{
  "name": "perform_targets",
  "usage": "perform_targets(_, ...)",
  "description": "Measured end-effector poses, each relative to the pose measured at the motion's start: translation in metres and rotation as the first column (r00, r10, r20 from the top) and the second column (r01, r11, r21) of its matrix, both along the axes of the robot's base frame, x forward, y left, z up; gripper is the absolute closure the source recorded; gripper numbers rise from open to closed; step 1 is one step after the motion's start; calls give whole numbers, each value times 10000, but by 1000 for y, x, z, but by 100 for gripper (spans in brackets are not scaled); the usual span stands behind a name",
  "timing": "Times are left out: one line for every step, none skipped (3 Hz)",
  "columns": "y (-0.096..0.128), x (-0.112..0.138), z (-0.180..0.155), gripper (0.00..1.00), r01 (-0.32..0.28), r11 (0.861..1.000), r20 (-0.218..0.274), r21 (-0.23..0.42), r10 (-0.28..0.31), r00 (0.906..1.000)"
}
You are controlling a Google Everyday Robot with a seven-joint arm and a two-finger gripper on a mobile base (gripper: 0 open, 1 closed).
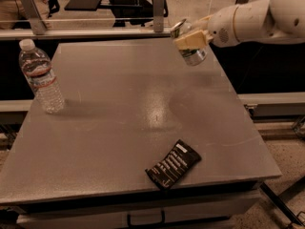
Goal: Place 7up can upright
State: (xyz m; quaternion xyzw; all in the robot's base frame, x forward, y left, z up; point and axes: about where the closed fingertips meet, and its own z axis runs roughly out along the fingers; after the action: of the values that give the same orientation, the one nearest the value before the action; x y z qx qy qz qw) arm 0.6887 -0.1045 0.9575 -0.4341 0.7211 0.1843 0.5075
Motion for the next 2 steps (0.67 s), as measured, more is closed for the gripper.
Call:
perform_targets(8,1,-20,100,-261,9963,100,818,254,9996)
perform_targets(10,3,-23,100,-469,9689,818,2430,277,9963)
